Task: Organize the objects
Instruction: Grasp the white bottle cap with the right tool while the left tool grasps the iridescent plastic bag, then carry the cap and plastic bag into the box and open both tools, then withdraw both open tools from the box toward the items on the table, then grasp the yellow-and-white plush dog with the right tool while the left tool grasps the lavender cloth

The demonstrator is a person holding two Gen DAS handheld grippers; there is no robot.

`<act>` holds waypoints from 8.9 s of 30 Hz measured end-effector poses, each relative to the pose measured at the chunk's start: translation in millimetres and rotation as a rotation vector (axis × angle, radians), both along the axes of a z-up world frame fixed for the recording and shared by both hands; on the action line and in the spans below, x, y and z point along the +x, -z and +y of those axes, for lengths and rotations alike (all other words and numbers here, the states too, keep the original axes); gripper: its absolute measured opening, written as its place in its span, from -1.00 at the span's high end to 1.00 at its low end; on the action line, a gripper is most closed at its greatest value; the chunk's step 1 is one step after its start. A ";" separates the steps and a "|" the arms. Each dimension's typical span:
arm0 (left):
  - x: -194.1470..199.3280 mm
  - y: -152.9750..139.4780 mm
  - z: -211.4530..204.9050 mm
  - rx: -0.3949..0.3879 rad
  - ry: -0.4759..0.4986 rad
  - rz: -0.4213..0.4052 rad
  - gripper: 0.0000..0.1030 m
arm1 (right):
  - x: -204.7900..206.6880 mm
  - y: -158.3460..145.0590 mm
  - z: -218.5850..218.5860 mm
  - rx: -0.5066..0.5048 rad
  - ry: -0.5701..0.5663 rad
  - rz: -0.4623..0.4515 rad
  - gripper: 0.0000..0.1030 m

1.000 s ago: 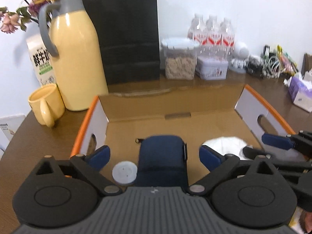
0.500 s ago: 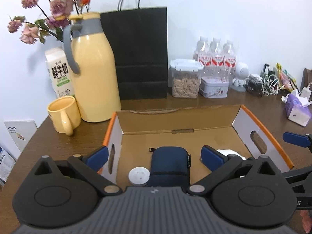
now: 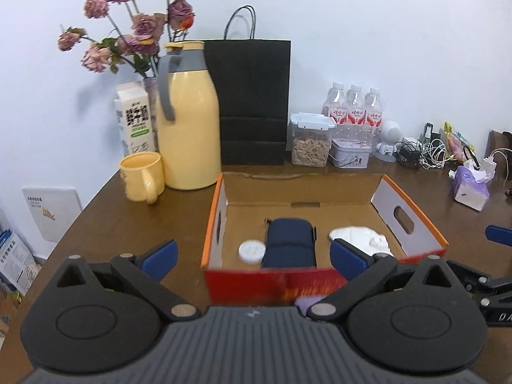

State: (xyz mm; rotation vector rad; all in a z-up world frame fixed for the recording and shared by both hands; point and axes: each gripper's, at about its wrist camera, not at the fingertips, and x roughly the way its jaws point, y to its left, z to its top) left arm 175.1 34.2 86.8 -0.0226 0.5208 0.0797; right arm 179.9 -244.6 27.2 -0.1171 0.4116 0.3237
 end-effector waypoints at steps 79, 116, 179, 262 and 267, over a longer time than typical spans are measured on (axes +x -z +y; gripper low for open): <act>-81.0 97.3 -105.1 -0.032 0.094 0.129 -1.00 | -64.7 51.6 -24.2 0.022 -0.140 0.092 0.48; -101.6 31.9 -77.6 -0.043 0.221 -0.099 0.16 | -55.4 2.9 7.0 -0.007 -0.177 -0.034 0.48; 89.9 55.1 9.8 -0.083 -0.024 -0.032 -1.00 | 111.4 48.1 26.8 0.010 0.031 0.058 -0.90; -33.1 49.8 -1.2 -0.164 0.035 0.104 -1.00 | -17.2 47.9 -19.3 0.136 -0.055 0.146 0.15; 2.9 55.4 -20.8 -0.192 0.054 0.187 -1.00 | -12.5 44.4 -23.5 0.126 -0.054 0.131 0.15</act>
